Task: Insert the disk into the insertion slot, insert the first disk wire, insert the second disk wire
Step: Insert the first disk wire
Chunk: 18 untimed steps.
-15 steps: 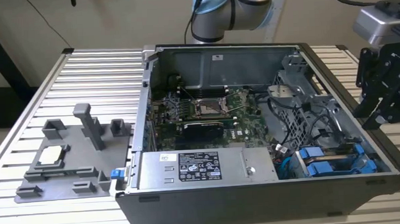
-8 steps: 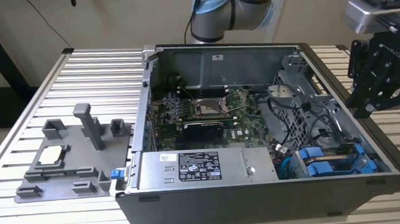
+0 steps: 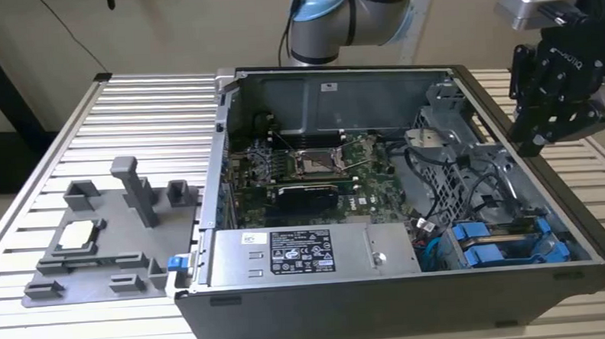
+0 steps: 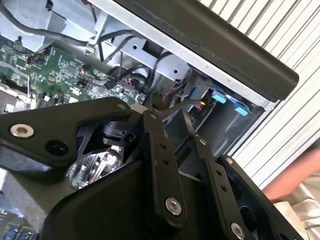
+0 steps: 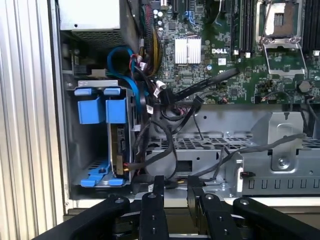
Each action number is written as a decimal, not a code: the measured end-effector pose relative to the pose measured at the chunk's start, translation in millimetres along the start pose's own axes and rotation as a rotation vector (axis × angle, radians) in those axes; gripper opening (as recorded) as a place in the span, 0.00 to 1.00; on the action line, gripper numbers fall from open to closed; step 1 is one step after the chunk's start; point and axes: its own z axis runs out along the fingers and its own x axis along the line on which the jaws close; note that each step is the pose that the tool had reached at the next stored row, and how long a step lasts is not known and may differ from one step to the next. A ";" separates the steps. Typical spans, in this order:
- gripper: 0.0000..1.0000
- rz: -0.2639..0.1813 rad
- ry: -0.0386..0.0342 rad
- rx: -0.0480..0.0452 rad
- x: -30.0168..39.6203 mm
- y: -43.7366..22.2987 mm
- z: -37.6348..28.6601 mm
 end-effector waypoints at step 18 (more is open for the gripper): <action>0.33 -0.001 -0.0001 0.0032 2.6 59.8 -3.0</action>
